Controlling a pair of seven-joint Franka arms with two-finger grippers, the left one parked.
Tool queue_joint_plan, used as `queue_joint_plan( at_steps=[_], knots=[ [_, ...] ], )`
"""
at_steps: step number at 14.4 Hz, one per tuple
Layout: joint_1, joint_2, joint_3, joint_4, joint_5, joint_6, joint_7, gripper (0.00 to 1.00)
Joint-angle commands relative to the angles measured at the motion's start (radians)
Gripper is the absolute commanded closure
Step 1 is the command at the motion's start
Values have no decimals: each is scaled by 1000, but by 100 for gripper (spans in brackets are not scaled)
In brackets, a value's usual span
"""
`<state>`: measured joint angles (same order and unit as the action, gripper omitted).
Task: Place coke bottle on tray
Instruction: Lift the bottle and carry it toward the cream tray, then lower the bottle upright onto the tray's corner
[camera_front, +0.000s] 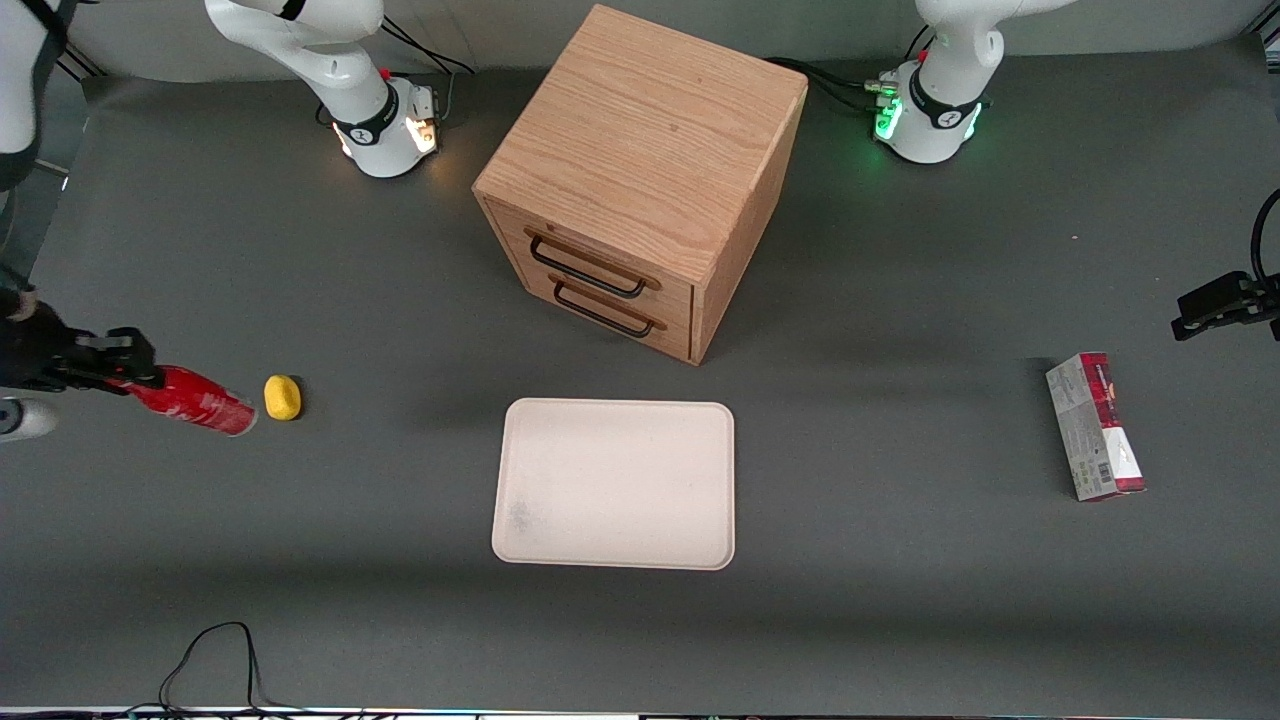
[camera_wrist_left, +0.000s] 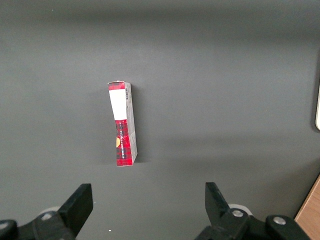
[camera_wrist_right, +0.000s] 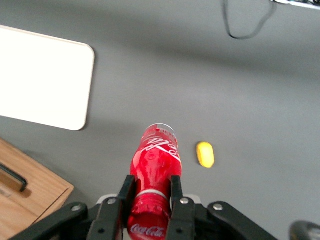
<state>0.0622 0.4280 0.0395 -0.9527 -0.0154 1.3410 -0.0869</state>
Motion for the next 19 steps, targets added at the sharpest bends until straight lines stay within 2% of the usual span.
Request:
queue_joint_plan(
  at_steps=[1,6,8,13,19],
  knots=[
    [105,26,10,57,-18,21,71,100],
    [266,61,14,57,-18,60,186,100],
    [303,72,14,58,-18,61,225,100],
    [314,144,22,68,-18,119,225,100],
    [309,300,20,69,-18,266,225,100]
  ],
)
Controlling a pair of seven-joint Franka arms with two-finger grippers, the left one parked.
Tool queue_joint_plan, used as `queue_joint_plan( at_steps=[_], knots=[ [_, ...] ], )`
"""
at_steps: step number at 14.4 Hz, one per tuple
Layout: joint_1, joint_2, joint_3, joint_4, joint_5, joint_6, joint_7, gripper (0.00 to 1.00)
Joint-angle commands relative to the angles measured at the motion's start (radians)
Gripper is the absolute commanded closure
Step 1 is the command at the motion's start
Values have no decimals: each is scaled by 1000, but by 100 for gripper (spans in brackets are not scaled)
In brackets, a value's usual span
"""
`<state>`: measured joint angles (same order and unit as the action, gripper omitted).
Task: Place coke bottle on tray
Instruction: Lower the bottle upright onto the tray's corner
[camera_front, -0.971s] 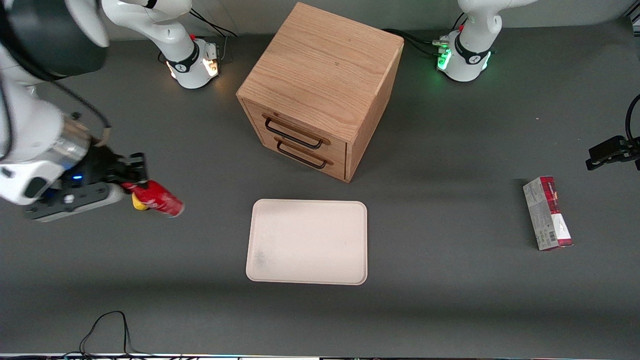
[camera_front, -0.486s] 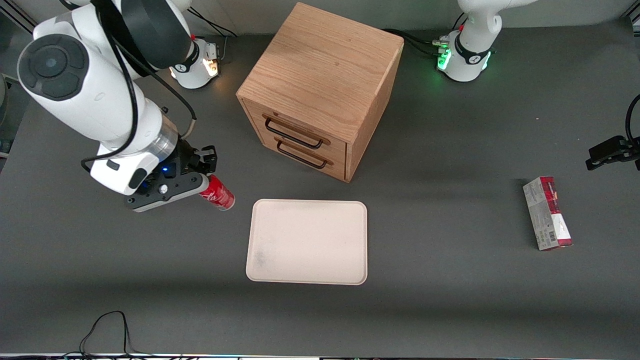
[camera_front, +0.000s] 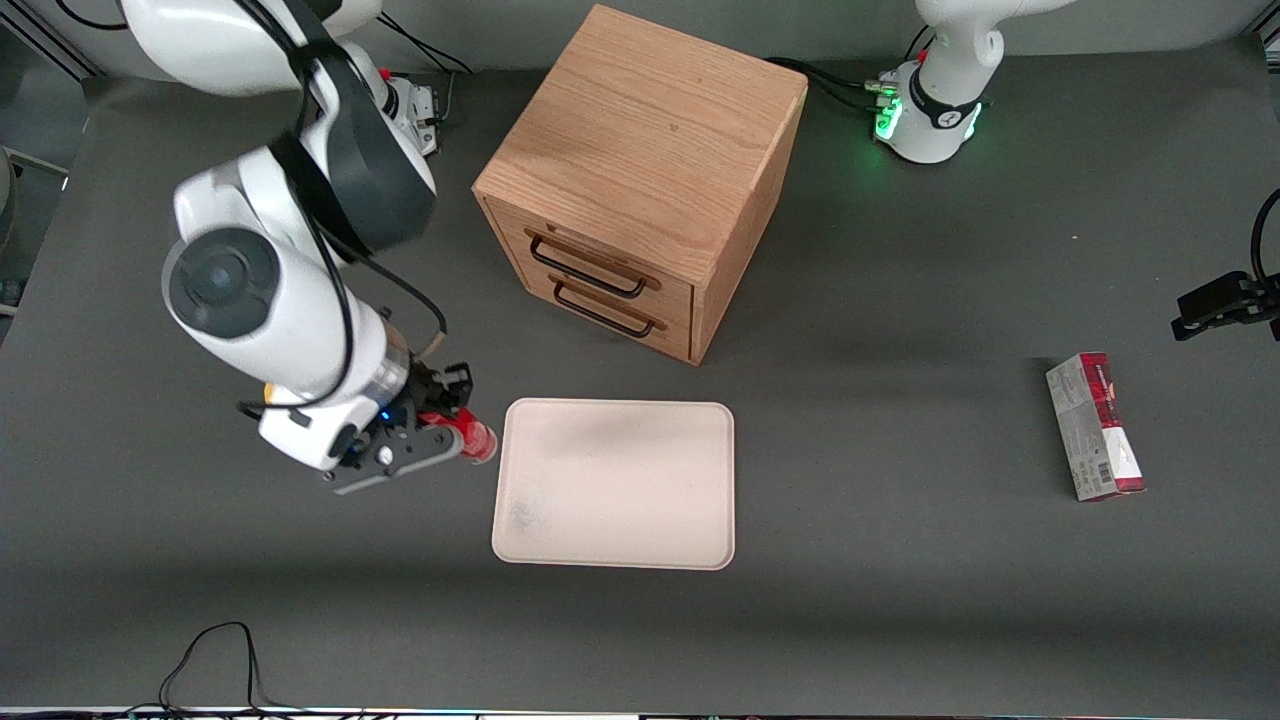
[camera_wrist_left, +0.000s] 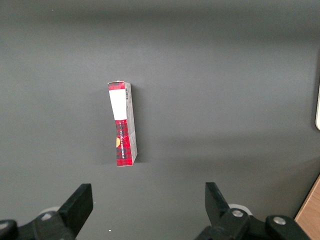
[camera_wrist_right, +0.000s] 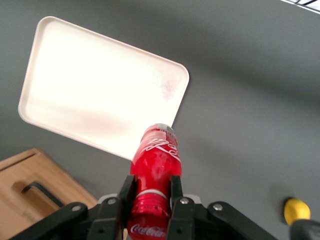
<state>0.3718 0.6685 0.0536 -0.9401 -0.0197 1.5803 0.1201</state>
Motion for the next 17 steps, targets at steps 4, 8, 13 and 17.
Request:
queue_joint_plan(
  at_steps=[4,8,13,17],
  knots=[
    [2,152,5,55,-16,113,21,100],
    [2,224,2,50,-16,184,21,100],
    [4,260,0,44,-17,224,23,100],
    [4,263,0,38,-19,239,58,0]
  ],
)
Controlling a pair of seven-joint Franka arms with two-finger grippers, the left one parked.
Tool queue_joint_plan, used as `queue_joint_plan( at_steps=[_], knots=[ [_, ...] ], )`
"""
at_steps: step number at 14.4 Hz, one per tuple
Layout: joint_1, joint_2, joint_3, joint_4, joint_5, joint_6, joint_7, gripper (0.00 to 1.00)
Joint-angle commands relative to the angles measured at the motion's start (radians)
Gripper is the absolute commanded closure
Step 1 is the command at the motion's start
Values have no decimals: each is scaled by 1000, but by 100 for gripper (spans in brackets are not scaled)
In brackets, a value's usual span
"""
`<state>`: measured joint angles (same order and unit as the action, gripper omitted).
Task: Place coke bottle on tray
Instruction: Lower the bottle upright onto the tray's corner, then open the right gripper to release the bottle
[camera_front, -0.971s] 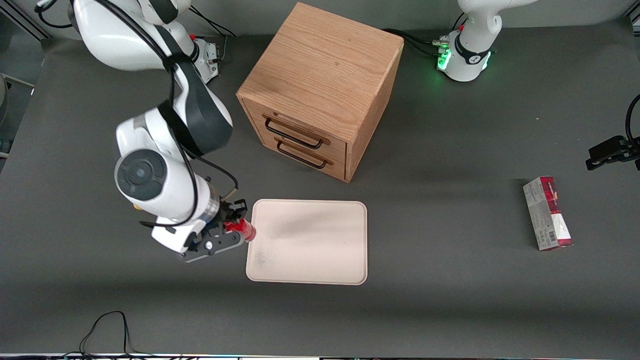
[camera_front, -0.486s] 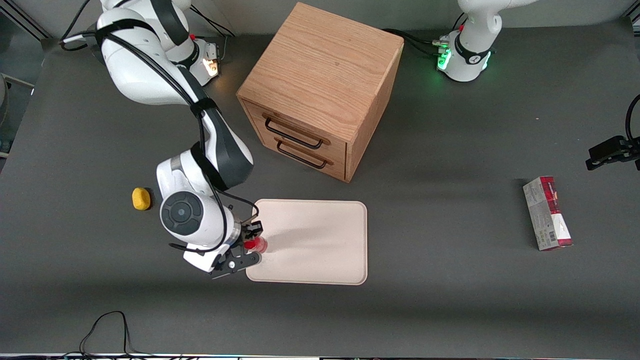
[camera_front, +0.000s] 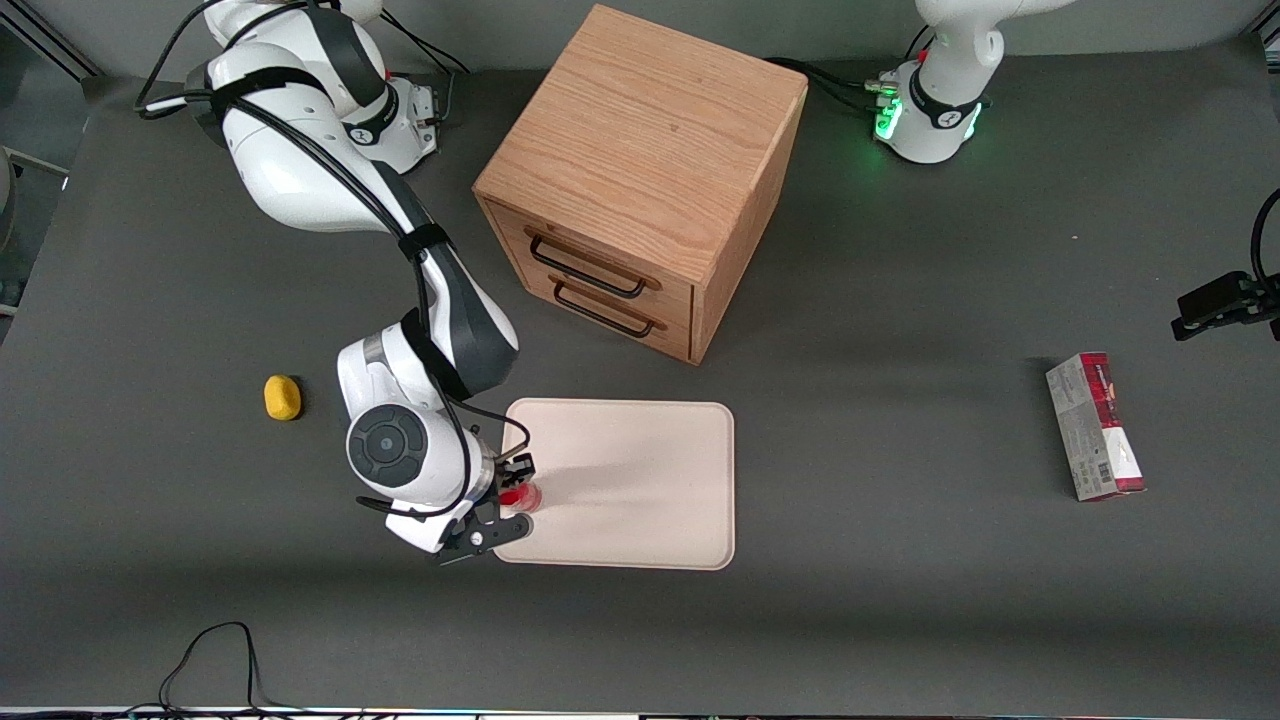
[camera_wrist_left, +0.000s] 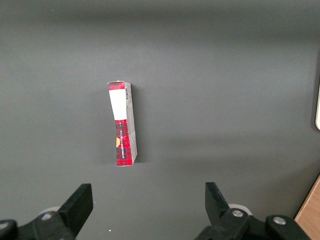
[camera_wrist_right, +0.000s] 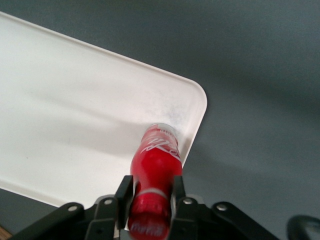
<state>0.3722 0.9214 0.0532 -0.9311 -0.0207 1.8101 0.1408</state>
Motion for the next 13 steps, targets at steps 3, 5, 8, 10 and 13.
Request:
queue_joint_plan(
  at_steps=[3,5,8,10,13],
  knots=[
    [4,8,0,31,-18,9,45,0],
    [4,-3,0,31,-18,2,49,0],
    [8,-87,0,31,-13,-91,71,0],
    [8,-163,2,29,-10,-214,69,0],
    [11,-274,2,29,-13,-355,69,0]
  ],
)
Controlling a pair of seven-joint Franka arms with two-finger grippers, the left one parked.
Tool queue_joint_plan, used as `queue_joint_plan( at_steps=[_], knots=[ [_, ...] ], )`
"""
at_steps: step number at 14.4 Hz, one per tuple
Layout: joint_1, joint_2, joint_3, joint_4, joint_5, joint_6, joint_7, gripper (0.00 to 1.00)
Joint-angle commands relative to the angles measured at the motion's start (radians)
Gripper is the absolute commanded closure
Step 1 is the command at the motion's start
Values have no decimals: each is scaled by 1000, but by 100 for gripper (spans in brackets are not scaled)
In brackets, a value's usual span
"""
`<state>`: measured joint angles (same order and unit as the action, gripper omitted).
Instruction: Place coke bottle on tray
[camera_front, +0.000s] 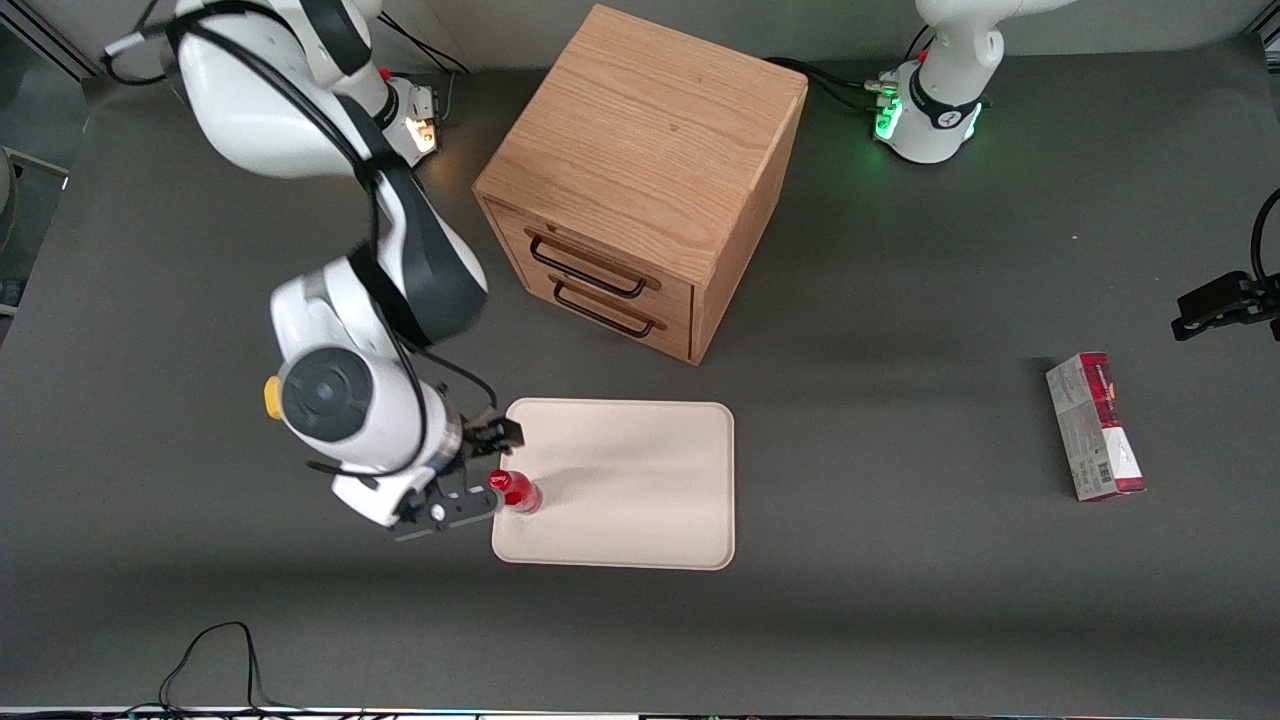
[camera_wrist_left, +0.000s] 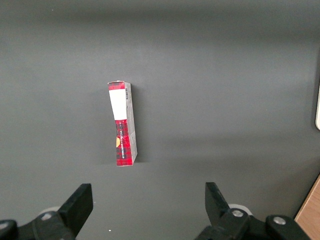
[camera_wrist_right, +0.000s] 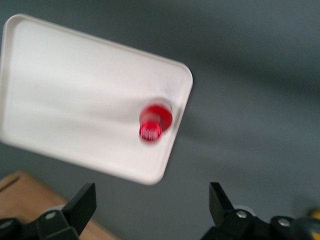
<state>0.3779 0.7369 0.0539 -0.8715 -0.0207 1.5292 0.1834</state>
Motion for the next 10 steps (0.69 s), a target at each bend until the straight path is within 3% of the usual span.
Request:
queue_joint_plan(
  at_steps=[1,7,10],
  knots=[
    [6,-121,3,-30,-13,-128,25,0],
    [-8,-261,-15,-38,-13,-290,5,0],
    [-71,-367,-45,-160,5,-258,-5,0]
  ],
)
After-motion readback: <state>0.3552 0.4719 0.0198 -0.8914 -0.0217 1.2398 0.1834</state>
